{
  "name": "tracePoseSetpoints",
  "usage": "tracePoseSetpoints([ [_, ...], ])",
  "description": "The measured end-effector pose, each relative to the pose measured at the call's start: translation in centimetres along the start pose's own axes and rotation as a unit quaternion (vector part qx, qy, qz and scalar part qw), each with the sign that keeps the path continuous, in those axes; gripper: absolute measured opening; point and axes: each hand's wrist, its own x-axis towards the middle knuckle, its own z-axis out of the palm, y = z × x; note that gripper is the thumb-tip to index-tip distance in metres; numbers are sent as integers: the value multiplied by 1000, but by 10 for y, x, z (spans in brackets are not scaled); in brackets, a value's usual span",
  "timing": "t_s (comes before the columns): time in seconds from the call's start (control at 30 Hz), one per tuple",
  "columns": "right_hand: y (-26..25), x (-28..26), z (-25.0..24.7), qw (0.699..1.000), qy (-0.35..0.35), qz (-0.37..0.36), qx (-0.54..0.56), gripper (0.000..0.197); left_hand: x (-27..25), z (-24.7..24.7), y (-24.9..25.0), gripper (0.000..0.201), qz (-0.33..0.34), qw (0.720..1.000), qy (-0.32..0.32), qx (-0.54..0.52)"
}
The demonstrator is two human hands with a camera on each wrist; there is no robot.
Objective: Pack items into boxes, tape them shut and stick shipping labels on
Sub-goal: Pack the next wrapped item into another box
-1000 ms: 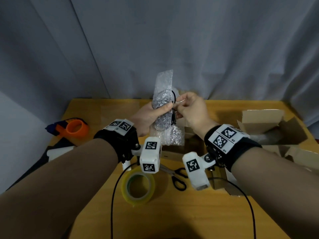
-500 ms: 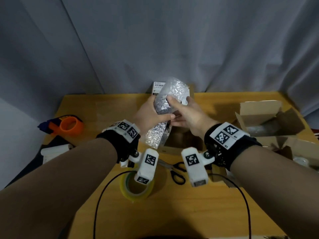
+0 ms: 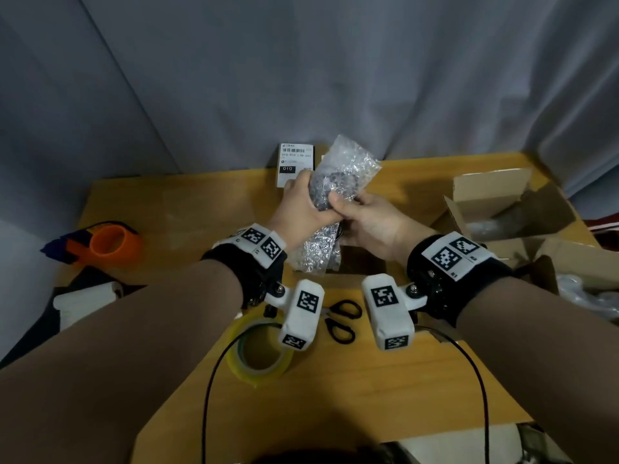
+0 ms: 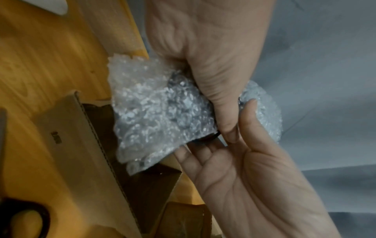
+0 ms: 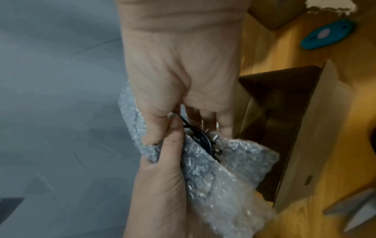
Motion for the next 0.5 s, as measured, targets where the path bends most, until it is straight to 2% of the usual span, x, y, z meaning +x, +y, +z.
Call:
tracePoseSetpoints([
  [0.1,1,3,1,999,34,-16,14,37,7,-1,1,91,-30,998,-48,26],
  [0.2,1,11,-6,992,102,-74,-32,36,12,-10,5,100,-28,981,-131,138],
  [0.23,1,13,-11,985,123,-100,-63,35,12,-15,6,97,-20,972,-149,179],
  [0.27,0,13,-16,978,144,-120,-92,33,10,-19,7,85,-4,964,-152,218],
  [0.3,-1,12,-21,971,163,-138,-111,32,8,-23,6,65,26,955,-143,259],
  [0.37,-2,9,-31,958,189,-169,-132,33,2,-29,3,29,100,925,-137,340],
  [0.43,-3,5,-36,949,192,-200,-148,33,-4,-25,-3,23,148,879,-192,411],
  [0.5,-1,2,-33,932,177,-246,-198,33,-6,-15,-13,29,162,817,-255,491],
])
